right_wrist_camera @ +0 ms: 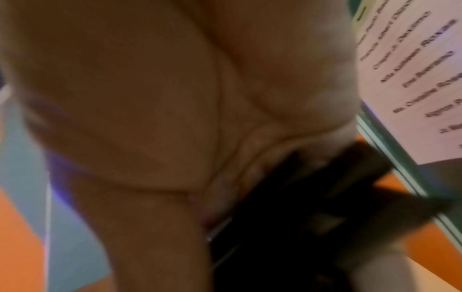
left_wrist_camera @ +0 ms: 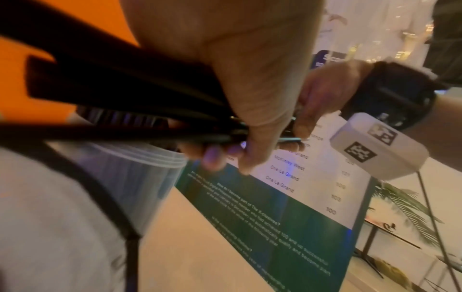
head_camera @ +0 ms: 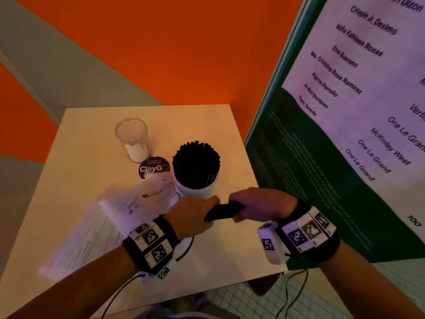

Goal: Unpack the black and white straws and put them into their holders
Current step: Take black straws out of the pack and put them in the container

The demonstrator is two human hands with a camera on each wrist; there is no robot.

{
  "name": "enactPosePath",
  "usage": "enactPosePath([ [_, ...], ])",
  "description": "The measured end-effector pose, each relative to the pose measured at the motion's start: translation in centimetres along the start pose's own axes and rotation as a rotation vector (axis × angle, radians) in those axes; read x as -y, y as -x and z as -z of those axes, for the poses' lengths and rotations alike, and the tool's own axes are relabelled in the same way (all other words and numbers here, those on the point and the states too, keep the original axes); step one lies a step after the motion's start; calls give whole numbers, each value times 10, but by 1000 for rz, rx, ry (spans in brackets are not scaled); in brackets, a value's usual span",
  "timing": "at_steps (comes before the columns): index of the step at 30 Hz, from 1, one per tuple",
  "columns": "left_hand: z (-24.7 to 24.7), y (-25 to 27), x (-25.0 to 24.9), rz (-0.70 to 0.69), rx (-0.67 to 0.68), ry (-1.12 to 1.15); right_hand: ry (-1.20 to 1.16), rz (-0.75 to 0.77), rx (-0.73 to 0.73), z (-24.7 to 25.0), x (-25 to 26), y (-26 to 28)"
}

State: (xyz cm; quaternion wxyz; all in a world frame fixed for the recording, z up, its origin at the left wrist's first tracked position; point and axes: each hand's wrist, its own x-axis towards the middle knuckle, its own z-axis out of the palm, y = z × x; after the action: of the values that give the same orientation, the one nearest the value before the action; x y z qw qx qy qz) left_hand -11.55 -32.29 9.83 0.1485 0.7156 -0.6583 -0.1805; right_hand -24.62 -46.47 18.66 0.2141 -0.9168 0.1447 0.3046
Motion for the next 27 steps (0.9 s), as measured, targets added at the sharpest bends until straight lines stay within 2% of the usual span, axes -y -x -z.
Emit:
enactPosePath([
  [3,9,10,16,63,-45,-23,-343,27,-231,3,-9,-4],
  [6,13,15,27,157,-91,89,-673,153,-515,-9,-1,-15],
  [9,14,12,31,157,-71,205,-889,257,-676,-19,16,-27],
  [11,14,10,38,174,-103,315,-1147,340,-770,-16,22,-30],
  [13,16,6,43,184,-164,415,-1350,434,-780,-12,24,-33],
  [16,23,-5,35,124,-249,512,-1325,576,-729,-6,36,-38],
  [20,37,-21,33,158,-294,692,-1225,572,-789,26,38,-37],
  [24,38,-18,52,232,-375,472,-1091,461,-918,46,18,-41],
  [27,35,-8,65,225,-386,371,-901,394,-941,40,8,-56],
])
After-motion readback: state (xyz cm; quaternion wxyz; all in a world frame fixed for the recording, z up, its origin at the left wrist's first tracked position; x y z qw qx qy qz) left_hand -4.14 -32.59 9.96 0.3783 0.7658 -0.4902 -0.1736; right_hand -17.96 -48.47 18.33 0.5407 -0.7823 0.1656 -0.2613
